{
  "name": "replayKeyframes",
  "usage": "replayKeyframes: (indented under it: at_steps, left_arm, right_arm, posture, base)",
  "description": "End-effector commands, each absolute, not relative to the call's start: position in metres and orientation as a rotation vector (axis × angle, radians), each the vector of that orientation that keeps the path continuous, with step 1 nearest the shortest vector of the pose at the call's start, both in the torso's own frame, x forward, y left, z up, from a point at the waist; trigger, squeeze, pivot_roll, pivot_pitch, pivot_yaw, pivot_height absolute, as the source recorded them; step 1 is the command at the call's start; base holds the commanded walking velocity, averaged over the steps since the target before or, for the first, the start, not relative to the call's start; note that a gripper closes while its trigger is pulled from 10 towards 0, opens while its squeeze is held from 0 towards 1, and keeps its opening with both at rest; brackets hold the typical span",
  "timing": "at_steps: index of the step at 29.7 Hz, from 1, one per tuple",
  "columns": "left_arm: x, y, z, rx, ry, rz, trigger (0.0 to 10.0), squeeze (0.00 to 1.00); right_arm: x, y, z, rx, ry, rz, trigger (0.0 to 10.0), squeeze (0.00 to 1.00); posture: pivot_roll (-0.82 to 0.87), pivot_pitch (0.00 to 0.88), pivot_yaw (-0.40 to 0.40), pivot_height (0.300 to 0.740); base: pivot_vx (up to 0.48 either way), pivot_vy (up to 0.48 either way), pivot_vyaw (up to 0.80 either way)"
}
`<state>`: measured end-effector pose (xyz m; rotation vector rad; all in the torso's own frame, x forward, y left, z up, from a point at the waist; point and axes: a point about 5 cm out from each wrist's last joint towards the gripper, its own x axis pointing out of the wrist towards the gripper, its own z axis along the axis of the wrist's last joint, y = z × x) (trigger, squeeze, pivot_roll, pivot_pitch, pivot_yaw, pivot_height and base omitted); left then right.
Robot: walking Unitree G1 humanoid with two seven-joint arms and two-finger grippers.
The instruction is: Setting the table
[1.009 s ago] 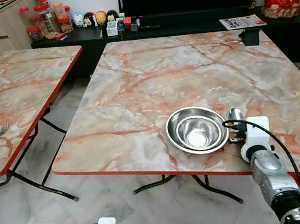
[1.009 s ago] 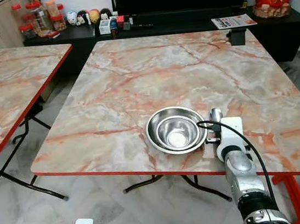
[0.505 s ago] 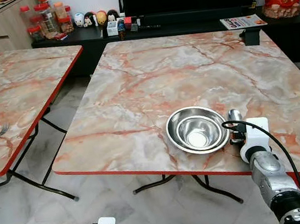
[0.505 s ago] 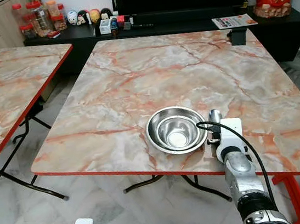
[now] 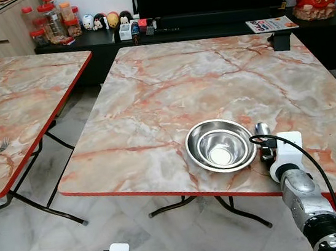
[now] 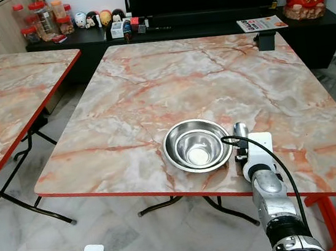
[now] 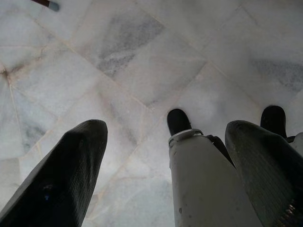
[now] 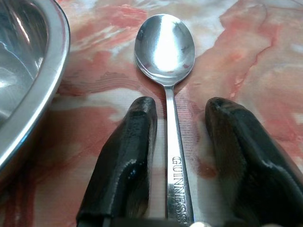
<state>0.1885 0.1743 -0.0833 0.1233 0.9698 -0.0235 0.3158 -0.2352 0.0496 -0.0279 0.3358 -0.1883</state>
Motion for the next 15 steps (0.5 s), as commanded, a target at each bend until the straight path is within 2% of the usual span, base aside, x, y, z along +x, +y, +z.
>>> replayKeyframes:
  at_steps: [1,6,7,8,9,15]
  left_arm:
    - [0.1893,0.1773,-0.0829,0.133,0.978,-0.027,10.0,0.00]
    - [0.1898,0.1772,-0.0827,0.134,0.977,-0.026,10.0,0.00]
    - [0.1900,0.1771,-0.0825,0.134,0.976,-0.025,10.0,0.00]
    - [0.1902,0.1770,-0.0825,0.134,0.975,-0.025,10.0,0.00]
    - [0.1908,0.1768,-0.0822,0.134,0.974,-0.025,10.0,0.00]
    - [0.1914,0.1766,-0.0819,0.135,0.973,-0.023,10.0,0.00]
  right_arm:
    - [0.3139,-0.2364,0.0483,-0.016,0.339,-0.194,10.0,1.00]
    - [0.3146,-0.2369,0.0494,-0.017,0.334,-0.200,10.0,0.98]
    - [0.3148,-0.2368,0.0497,-0.018,0.333,-0.199,10.0,0.54]
    - [0.3150,-0.2367,0.0499,-0.018,0.333,-0.199,10.0,0.54]
    - [0.3153,-0.2367,0.0504,-0.021,0.331,-0.199,10.0,0.00]
    - [0.3175,-0.2368,0.0551,-0.014,0.300,-0.204,10.0,0.00]
  posture:
    - [-0.08,0.000,0.019,0.740]
    - [-0.08,0.000,0.019,0.740]
    - [-0.08,0.000,0.019,0.740]
    - [-0.08,0.000,0.019,0.740]
    - [-0.08,0.000,0.018,0.740]
    - [-0.08,0.000,0.018,0.740]
  base:
    - [0.000,0.000,0.00]
    - [0.000,0.000,0.00]
    - [0.000,0.000,0.00]
    - [0.000,0.000,0.00]
    - [0.000,0.000,0.00]
    - [0.000,0.000,0.00]
